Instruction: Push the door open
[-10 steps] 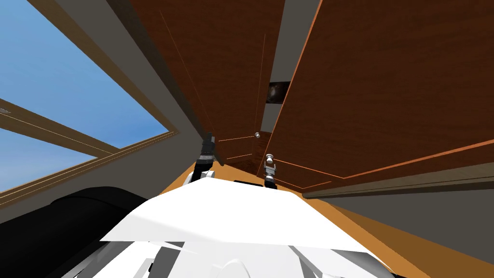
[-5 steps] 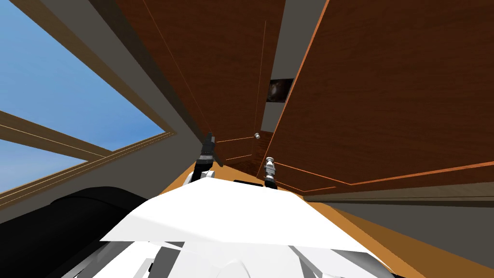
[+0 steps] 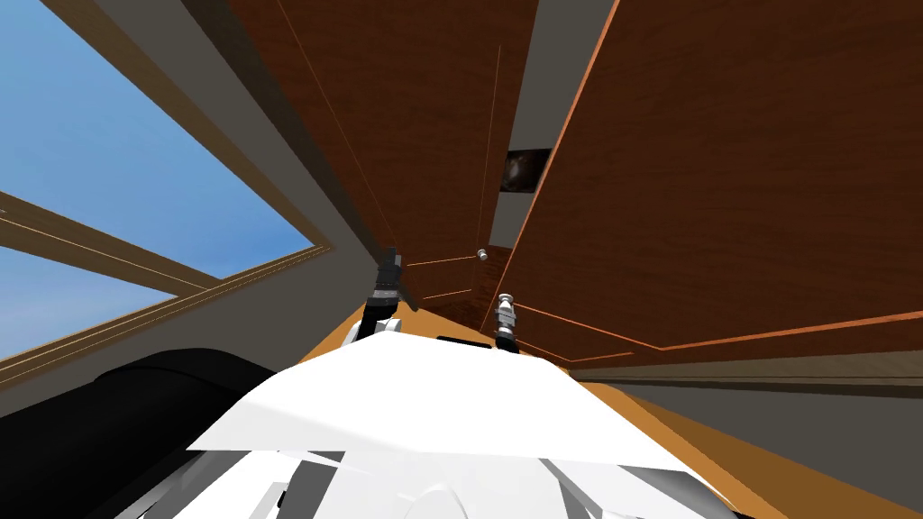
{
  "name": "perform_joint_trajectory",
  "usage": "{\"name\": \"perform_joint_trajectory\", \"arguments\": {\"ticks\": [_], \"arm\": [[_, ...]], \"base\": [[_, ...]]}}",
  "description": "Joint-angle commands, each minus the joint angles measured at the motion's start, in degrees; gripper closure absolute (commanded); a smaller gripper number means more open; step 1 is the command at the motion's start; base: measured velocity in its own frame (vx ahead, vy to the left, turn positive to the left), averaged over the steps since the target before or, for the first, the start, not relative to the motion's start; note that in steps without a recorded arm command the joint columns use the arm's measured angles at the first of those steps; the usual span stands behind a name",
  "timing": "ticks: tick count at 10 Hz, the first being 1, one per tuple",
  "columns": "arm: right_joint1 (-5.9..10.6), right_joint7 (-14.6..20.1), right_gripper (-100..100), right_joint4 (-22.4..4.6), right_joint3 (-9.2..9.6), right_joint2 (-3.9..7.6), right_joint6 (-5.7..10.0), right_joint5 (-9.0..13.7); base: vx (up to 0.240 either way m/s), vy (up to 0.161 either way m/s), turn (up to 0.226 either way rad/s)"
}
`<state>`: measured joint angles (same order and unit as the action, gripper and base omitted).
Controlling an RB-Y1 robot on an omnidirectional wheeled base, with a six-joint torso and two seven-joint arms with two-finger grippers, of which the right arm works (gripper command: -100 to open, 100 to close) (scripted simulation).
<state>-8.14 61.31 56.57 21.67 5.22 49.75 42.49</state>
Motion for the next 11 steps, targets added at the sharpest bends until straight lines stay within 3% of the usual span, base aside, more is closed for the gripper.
{"name": "perform_joint_trajectory", "arguments": {"ticks": [1, 7, 8, 10, 11], "arm": [[0.68, -0.36, 100, -0.51, -2.04, 0.17, 0.5, 0.62], [3.14, -1.12, 100, -3.94, -8.97, 0.41, 1.94, 2.88], [3.14, -1.12, 100, -3.94, -8.97, 0.41, 1.94, 2.88], [4.17, -1.43, 100, -5.38, -11.76, 0.49, 2.55, 3.83], [4.17, -1.43, 100, -5.38, -11.87, 0.49, 2.55, 3.83]], "base": [[0.09, -0.001, 0.135], [0.095, -0.004, 0.113], [0.067, -0.009, 0.055], [0.058, -0.01, 0.124], [0.06, -0.007, 0.061]]}}
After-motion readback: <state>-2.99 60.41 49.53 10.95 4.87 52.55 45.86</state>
